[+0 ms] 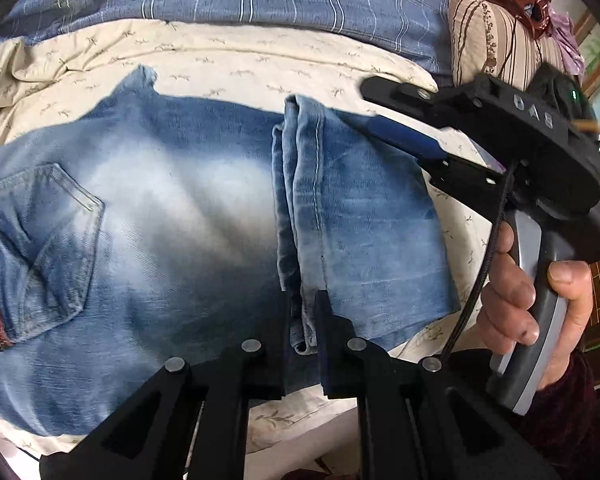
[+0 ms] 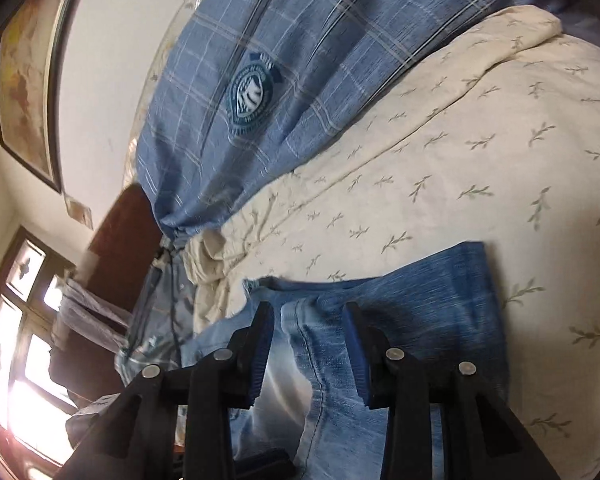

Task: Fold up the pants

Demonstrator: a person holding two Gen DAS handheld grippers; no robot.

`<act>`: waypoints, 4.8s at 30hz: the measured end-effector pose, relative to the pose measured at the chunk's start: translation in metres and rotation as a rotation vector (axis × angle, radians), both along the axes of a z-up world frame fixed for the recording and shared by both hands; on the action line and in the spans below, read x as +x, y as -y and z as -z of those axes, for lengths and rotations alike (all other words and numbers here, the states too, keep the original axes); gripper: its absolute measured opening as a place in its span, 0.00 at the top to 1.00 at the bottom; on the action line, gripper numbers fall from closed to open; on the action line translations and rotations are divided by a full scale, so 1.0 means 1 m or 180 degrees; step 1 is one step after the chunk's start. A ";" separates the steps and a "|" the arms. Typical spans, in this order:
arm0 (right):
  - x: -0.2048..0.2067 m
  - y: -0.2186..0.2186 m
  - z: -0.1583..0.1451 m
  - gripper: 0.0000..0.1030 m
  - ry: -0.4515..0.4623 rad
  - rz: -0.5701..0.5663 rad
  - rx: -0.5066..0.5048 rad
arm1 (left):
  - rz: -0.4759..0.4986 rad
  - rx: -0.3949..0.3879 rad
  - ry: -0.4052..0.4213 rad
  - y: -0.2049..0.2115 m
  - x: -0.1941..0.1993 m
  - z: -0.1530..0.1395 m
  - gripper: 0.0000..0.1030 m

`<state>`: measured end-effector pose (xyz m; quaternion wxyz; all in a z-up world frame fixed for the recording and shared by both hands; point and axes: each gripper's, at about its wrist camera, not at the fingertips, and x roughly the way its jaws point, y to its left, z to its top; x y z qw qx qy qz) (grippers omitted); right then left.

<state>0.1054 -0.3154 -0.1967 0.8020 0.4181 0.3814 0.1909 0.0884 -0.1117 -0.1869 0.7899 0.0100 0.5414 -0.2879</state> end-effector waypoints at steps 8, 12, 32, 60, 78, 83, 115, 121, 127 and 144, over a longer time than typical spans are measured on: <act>0.036 -0.039 0.036 0.55 -0.0412 -0.0238 0.0044 | 0.0009 0.0028 -0.0008 0.004 -0.003 0.008 0.88; 0.039 -0.037 0.040 0.55 -0.0408 -0.0197 0.0163 | -0.0028 -0.0038 -0.0031 -0.007 -0.007 0.002 0.88; -0.041 -0.090 -0.031 0.49 0.0561 -0.0915 -0.0276 | -0.1698 -0.0068 0.0669 -0.259 -0.040 -0.070 0.51; -0.059 -0.175 -0.011 0.48 0.0629 -0.1451 -0.1342 | -0.1776 -0.0359 0.0290 -0.277 -0.024 -0.025 0.32; -0.054 -0.168 -0.018 0.48 0.0633 -0.1299 -0.1273 | -0.1818 -0.0460 0.0049 -0.276 0.011 0.000 0.61; -0.052 -0.169 -0.017 0.48 0.0616 -0.1290 -0.1276 | -0.1933 -0.0508 -0.0105 -0.282 0.013 0.010 0.33; -0.045 -0.063 -0.022 0.49 0.0439 -0.0087 -0.0883 | -0.1187 -0.0353 0.1051 -0.178 -0.012 -0.127 0.79; -0.056 -0.010 -0.022 0.48 0.0394 0.0431 -0.0613 | -0.0651 -0.0175 0.1238 -0.105 -0.028 -0.146 0.80; -0.061 0.033 -0.015 0.47 0.0325 0.0532 -0.0077 | -0.0002 -0.0040 0.1203 -0.013 -0.041 -0.134 0.83; -0.027 0.025 0.025 0.47 0.0061 -0.0392 0.1337 | 0.0369 0.0125 0.0884 0.049 -0.039 -0.090 0.83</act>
